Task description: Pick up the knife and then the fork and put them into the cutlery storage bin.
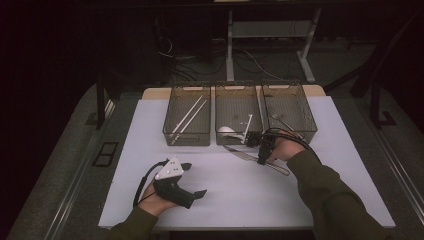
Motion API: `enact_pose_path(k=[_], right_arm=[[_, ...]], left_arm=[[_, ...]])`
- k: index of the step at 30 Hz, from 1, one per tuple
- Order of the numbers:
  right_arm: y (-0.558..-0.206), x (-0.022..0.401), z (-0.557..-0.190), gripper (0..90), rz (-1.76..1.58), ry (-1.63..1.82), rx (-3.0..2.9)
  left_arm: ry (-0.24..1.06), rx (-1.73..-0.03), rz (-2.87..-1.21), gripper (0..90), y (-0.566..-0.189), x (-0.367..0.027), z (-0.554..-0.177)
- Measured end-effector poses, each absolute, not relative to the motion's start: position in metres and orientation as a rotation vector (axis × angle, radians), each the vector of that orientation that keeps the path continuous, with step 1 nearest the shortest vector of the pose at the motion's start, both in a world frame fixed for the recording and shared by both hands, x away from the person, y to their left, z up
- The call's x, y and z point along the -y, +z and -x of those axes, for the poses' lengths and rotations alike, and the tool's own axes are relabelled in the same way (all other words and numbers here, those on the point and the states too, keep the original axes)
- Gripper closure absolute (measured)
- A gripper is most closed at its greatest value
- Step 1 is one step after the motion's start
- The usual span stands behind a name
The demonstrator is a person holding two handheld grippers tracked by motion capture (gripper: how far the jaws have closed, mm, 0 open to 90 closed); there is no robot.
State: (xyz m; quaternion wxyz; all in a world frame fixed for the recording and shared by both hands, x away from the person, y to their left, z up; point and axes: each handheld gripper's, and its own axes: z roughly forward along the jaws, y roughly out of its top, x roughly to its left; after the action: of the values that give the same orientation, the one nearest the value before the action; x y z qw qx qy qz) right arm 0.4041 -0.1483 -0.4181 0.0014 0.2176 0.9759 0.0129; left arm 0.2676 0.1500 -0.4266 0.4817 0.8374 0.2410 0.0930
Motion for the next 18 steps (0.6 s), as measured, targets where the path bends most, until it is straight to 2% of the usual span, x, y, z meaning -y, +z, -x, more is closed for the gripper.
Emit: enact_pose_path(k=[7,18], right_arm=[[-0.416,0.161,-0.398,79.9,-0.689,0.141,-3.069],[-0.385,0.199,-0.377,80.0,-0.728,0.505,-3.006]], left_arm=[[0.224,-0.591,-2.043,0.0,-0.427,-0.150,-0.268],[0.224,-0.597,-2.042,0.0,-0.428,-0.149,-0.268]])
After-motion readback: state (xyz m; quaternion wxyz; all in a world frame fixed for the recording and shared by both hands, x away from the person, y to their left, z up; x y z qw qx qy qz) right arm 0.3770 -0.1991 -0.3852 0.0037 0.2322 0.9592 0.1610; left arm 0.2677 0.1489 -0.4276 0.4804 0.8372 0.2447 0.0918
